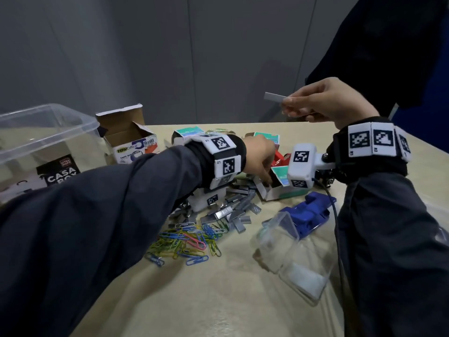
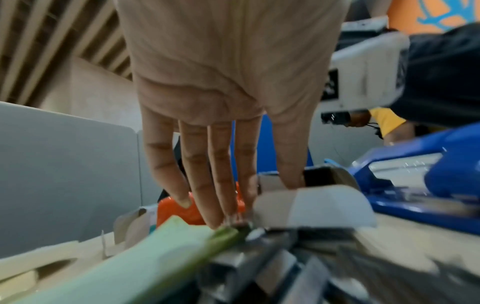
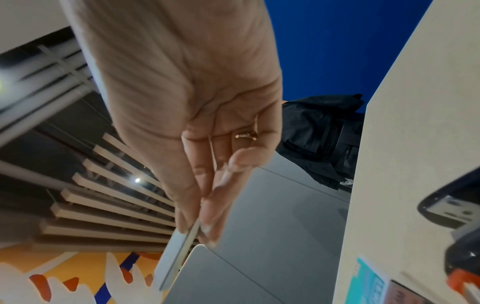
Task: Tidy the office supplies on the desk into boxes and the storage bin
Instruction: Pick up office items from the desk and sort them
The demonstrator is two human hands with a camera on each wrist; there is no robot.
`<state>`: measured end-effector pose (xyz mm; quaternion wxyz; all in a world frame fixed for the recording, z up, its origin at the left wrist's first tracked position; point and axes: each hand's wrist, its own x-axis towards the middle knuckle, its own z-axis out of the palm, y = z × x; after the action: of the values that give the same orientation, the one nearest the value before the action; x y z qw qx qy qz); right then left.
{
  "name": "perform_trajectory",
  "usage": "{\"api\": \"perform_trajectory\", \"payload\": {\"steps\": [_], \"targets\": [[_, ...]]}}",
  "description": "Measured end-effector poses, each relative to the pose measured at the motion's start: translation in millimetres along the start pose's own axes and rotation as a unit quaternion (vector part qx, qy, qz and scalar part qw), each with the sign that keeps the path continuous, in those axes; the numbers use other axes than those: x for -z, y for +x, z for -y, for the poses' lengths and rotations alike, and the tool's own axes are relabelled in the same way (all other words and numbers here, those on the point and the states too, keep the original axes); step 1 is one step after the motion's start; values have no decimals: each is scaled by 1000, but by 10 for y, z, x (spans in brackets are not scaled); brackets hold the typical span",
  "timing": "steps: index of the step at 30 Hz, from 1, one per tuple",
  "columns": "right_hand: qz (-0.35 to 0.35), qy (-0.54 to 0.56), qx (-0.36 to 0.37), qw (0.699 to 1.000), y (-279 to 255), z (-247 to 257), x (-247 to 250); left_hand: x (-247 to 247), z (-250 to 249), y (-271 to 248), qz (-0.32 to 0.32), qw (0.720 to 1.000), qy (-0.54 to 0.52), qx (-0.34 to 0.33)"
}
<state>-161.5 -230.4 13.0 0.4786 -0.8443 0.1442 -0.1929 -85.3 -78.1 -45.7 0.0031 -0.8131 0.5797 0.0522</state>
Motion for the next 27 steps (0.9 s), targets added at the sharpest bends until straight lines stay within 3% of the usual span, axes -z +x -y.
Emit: {"api": "perform_trajectory", "payload": {"steps": [4, 8, 12, 17, 19, 23, 27], "targets": [[12, 4, 9, 1000, -10, 42, -16, 31, -51, 5, -51, 998, -13, 32], [9, 0, 40, 999, -40, 126, -25, 250, 92, -156, -92, 987, -116, 65], [16, 1, 63, 998, -62, 221, -78, 447, 352, -445, -167, 930, -312, 96], [47, -21, 94, 994, -100, 327, -254, 423, 628, -761, -284, 869, -380, 141], [76, -39, 110, 990, -124, 380, -327, 327, 684, -866, -347, 857, -351, 147], [147, -120, 149, 971, -165, 466, -444, 168, 728, -1002, -457, 861, -196, 104], [158, -145, 180, 960, -185, 513, -530, 173, 737, -1060, -522, 830, -185, 57]]}}
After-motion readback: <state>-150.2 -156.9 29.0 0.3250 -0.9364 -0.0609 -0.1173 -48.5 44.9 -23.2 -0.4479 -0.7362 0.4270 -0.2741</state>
